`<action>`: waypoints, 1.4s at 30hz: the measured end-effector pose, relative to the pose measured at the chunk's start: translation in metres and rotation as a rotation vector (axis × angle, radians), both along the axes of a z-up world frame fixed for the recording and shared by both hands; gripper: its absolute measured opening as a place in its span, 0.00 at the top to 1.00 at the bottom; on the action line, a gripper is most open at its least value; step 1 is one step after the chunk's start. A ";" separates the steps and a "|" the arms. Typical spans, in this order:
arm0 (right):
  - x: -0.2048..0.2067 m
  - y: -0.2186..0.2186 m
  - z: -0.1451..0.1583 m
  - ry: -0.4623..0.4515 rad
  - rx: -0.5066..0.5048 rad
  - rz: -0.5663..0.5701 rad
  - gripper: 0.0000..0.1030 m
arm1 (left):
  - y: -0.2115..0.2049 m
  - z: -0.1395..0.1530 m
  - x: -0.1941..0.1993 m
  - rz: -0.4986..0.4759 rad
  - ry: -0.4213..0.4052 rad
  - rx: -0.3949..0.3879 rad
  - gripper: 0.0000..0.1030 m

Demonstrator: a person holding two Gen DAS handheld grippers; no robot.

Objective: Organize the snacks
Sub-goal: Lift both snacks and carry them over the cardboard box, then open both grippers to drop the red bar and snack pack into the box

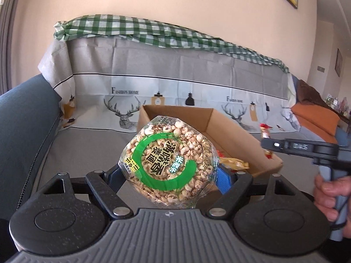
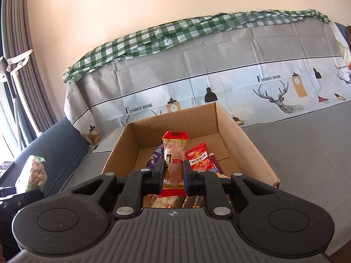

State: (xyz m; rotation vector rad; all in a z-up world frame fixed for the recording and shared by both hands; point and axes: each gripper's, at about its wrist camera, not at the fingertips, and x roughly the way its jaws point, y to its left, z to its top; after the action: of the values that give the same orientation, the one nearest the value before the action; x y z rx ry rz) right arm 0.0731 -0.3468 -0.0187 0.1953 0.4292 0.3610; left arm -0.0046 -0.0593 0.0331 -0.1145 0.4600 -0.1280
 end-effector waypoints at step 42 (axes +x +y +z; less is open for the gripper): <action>0.064 -0.021 -0.008 -0.144 0.123 -0.186 0.83 | -0.032 0.038 0.115 0.050 0.033 0.011 0.16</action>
State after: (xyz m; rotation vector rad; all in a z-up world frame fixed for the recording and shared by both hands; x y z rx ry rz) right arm 0.1375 -0.3682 -0.0267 0.3241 0.2447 0.2173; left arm 0.1101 -0.0912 0.0714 -0.1169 0.4902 -0.0748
